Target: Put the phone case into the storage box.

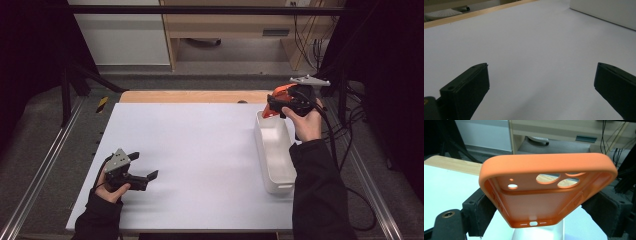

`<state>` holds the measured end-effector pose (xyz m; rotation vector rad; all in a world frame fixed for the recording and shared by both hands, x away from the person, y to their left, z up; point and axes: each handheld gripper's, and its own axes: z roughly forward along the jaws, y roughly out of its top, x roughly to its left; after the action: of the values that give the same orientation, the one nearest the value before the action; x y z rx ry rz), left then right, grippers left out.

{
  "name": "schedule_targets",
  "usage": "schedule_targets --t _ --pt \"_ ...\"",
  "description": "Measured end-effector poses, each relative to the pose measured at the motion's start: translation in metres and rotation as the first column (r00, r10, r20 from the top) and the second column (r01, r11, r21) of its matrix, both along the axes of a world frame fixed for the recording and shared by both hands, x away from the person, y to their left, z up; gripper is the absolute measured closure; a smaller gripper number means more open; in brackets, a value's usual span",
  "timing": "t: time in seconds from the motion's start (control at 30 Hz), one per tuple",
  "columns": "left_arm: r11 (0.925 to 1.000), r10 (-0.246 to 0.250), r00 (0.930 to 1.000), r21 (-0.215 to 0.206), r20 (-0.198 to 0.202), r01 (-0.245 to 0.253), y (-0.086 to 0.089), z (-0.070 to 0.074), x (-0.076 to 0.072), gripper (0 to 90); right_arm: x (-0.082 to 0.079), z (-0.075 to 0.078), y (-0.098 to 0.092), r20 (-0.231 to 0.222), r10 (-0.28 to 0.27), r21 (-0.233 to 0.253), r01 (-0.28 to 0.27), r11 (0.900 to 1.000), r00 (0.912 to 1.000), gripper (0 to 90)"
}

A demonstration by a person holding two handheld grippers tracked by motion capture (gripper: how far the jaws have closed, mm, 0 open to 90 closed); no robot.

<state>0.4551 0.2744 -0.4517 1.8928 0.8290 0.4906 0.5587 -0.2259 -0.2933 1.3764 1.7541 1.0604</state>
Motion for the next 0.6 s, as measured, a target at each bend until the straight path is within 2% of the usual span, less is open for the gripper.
schedule_targets --t 0.6 --pt "1.0000 -0.006 1.0000 0.000 0.000 0.006 0.000 -0.001 0.000 0.0 0.020 -0.010 0.003 -0.059 -0.081 -0.004 0.081 0.997 0.9950 15.3"
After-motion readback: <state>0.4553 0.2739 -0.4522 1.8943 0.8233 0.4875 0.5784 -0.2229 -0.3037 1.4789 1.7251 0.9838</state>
